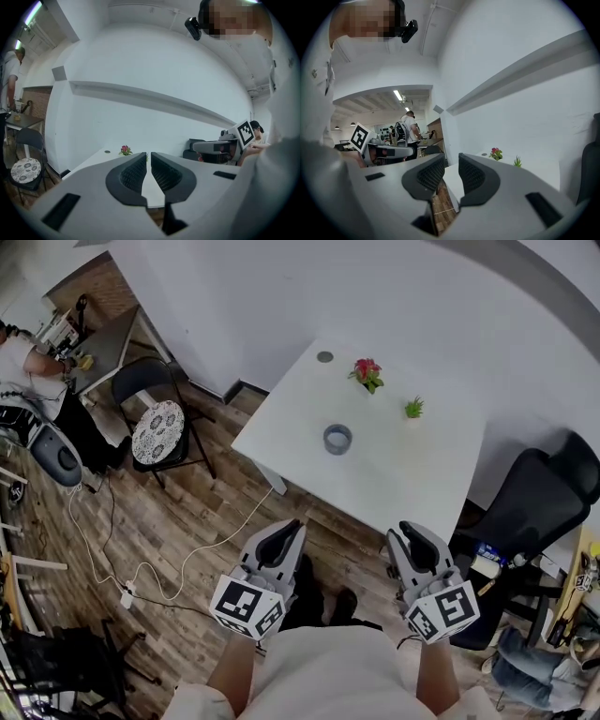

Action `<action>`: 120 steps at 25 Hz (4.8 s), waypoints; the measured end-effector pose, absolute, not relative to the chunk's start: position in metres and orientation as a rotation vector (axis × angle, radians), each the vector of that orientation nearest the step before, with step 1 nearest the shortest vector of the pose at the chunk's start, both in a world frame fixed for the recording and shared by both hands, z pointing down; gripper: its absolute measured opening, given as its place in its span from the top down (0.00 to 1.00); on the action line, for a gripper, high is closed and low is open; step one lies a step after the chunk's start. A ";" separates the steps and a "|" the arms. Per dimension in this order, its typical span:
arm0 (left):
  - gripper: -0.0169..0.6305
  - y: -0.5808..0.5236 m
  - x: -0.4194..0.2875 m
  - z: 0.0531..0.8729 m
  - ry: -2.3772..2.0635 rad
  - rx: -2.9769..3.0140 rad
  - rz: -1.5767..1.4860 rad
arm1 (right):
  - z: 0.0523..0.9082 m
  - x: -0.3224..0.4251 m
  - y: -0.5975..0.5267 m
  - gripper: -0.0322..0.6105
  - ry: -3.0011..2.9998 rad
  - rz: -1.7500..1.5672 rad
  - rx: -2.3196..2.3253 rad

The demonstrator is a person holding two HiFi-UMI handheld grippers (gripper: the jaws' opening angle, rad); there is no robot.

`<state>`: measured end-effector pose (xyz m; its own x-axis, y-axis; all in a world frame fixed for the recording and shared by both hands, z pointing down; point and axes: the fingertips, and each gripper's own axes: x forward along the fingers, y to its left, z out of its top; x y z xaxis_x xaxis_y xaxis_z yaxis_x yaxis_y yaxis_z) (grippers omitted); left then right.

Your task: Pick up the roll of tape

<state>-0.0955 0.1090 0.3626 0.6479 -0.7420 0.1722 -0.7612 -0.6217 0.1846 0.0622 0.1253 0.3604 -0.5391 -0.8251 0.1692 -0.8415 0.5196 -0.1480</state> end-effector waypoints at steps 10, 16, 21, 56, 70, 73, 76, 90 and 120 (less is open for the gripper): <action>0.89 0.047 -0.109 0.363 -1.093 2.687 0.118 | 0.347 0.043 0.072 0.78 -2.623 0.279 1.566; 0.88 0.020 -0.121 0.363 -1.026 2.715 0.120 | 0.353 0.025 0.052 0.78 -2.580 0.290 1.604; 0.88 0.005 -0.136 0.376 -0.981 2.707 0.140 | 0.368 0.006 0.041 0.78 -2.545 0.337 1.607; 0.88 -0.084 -0.104 0.411 -1.066 2.551 0.237 | 0.481 0.001 -0.097 0.78 -2.473 0.503 1.187; 0.88 -0.108 -0.095 0.427 -1.173 2.461 0.301 | 0.579 -0.008 -0.135 0.79 -2.346 0.334 0.851; 0.88 -0.108 -0.092 0.429 -1.190 2.447 0.316 | 0.598 -0.012 -0.136 0.79 -2.299 0.240 0.752; 0.88 -0.106 -0.089 0.428 -1.202 2.440 0.330 | 0.612 -0.012 -0.139 0.79 -2.260 0.186 0.696; 0.88 -0.097 -0.089 0.431 -1.296 2.383 0.345 | 0.660 -0.019 -0.148 0.79 -2.106 -0.033 0.465; 0.88 -0.089 -0.102 0.428 -1.350 2.355 0.349 | 0.692 -0.027 -0.152 0.84 -1.970 -0.141 0.334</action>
